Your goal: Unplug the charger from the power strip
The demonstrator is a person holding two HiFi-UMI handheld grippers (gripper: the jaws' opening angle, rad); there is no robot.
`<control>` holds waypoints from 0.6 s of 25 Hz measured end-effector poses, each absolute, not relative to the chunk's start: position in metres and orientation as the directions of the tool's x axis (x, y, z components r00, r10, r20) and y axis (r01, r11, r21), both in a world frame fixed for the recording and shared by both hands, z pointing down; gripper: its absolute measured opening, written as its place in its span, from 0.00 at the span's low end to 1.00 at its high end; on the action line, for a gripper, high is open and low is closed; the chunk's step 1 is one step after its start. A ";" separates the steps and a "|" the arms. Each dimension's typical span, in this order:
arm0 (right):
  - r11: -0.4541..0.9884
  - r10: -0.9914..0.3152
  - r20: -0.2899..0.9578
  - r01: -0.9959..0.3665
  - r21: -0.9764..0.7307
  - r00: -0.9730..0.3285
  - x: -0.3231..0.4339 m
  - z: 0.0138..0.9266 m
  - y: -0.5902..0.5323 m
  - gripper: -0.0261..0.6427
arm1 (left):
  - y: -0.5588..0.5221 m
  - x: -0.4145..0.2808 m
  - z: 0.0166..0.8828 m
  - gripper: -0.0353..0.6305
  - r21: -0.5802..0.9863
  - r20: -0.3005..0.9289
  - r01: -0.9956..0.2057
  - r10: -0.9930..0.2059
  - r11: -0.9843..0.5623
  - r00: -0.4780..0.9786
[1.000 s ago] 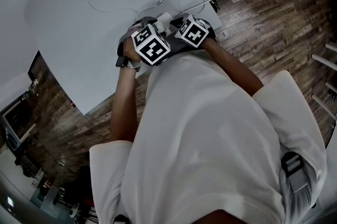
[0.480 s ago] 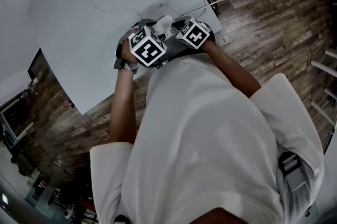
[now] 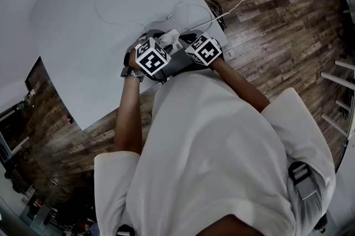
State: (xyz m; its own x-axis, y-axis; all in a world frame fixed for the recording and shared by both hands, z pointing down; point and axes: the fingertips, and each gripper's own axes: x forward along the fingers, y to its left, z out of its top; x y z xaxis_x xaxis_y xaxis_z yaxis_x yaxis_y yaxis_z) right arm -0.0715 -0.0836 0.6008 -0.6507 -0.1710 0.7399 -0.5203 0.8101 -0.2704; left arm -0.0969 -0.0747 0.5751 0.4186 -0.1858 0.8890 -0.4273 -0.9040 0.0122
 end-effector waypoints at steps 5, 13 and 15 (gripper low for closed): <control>0.773 -0.206 0.719 -0.560 -0.296 -0.664 -0.065 0.588 -0.094 0.04 | -0.081 -0.096 0.587 0.40 0.047 0.849 -0.422 -0.187 -0.905 0.495; 0.725 -0.242 0.719 -0.614 -0.313 -0.652 -0.060 0.588 -0.099 0.04 | -0.085 -0.114 0.592 0.40 0.112 0.793 -0.492 -0.220 -0.864 0.568; 0.720 -0.241 0.720 -0.617 -0.318 -0.651 -0.062 0.589 -0.098 0.04 | -0.086 -0.115 0.592 0.40 0.127 0.785 -0.501 -0.222 -0.856 0.578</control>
State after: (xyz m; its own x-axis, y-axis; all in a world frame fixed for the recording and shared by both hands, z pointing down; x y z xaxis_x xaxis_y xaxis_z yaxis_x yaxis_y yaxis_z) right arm -0.0623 -0.0977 0.5891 -0.6512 -0.2406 0.7198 -0.6172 0.7199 -0.3177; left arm -0.1153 -0.0856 0.5919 0.5778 -0.2216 0.7855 -0.5010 -0.8561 0.1270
